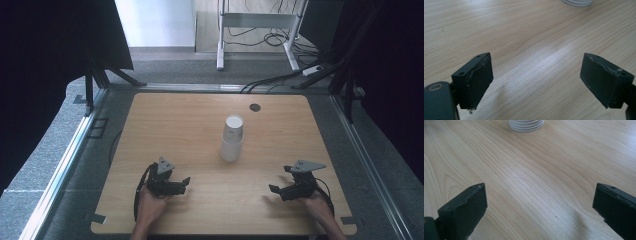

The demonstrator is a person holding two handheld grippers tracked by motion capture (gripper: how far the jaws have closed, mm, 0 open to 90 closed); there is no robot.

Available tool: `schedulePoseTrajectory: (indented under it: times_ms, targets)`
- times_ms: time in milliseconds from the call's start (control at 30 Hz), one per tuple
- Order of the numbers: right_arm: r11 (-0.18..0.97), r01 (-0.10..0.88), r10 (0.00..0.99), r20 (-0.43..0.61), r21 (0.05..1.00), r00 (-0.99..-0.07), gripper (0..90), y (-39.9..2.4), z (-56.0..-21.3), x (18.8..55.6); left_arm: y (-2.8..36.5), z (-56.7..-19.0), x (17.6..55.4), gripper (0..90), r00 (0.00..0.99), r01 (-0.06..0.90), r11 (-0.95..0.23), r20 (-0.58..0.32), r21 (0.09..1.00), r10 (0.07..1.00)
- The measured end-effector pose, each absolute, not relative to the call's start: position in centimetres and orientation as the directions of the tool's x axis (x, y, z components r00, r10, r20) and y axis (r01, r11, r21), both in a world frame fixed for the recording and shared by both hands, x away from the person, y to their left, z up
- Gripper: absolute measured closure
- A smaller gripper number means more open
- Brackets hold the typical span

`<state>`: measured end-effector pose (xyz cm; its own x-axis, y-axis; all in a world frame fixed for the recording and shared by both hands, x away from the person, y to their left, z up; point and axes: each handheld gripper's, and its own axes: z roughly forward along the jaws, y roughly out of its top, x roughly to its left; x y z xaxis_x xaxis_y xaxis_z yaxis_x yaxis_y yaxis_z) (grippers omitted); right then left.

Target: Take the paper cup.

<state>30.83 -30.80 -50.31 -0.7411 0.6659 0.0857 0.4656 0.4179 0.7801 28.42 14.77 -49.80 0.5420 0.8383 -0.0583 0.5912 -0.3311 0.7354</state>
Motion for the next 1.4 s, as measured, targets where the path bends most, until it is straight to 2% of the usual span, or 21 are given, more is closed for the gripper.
schedulePoseTrajectory:
  times_ms: [667, 1400]
  targets:
    - [0.425, 0.440, 0.652, 0.069, 0.791, -0.755, 0.0, -30.5, -49.5, 30.7, 13.8, -49.4, 28.3, 11.0, 0.574, 0.559, -0.395, 0.004, 0.729, 0.819]
    - [0.425, 0.425, 0.634, 0.072, 0.799, -0.770, 0.0, -30.0, -47.6, 31.1, 13.0, -48.2, 29.0, 10.8, 0.615, 0.539, -0.418, -0.002, 0.731, 0.789]
